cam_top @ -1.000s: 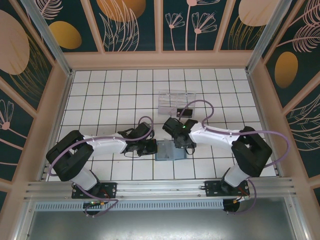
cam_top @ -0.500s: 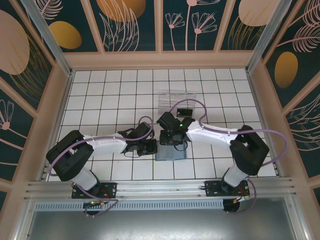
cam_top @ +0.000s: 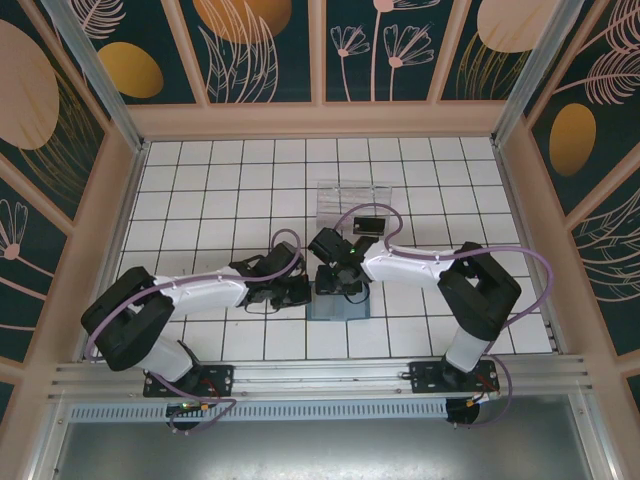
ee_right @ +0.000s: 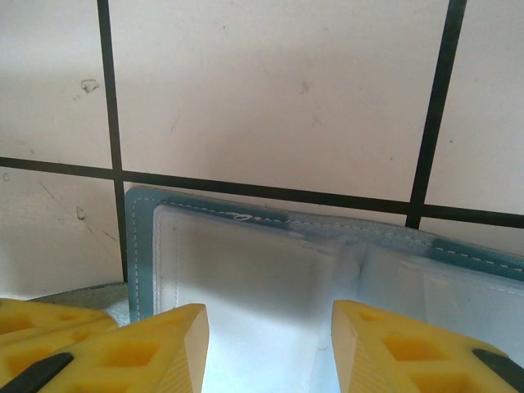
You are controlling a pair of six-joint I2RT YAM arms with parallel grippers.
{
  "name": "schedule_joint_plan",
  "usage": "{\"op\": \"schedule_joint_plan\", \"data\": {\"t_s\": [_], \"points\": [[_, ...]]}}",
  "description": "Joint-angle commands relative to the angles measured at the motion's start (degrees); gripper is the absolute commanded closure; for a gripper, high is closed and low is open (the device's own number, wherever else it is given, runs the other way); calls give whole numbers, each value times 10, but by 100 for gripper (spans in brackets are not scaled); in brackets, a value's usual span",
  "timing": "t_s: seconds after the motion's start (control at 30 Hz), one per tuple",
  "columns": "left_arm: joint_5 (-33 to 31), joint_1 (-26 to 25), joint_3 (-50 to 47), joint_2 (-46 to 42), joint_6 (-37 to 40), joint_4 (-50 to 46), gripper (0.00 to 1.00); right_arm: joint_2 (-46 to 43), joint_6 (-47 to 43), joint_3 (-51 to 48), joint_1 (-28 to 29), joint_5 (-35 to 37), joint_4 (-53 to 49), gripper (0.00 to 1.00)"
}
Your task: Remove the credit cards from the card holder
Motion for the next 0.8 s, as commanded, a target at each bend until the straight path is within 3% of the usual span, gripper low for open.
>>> {"op": "schedule_joint_plan", "data": {"t_s": [0.0, 0.77], "points": [[-16, 3, 4, -16, -13, -15, 93, -5, 8, 24, 12, 11, -31, 54], [13, 19, -97, 7, -50, 95, 94, 102, -14, 77, 48, 26, -87, 39]]}}
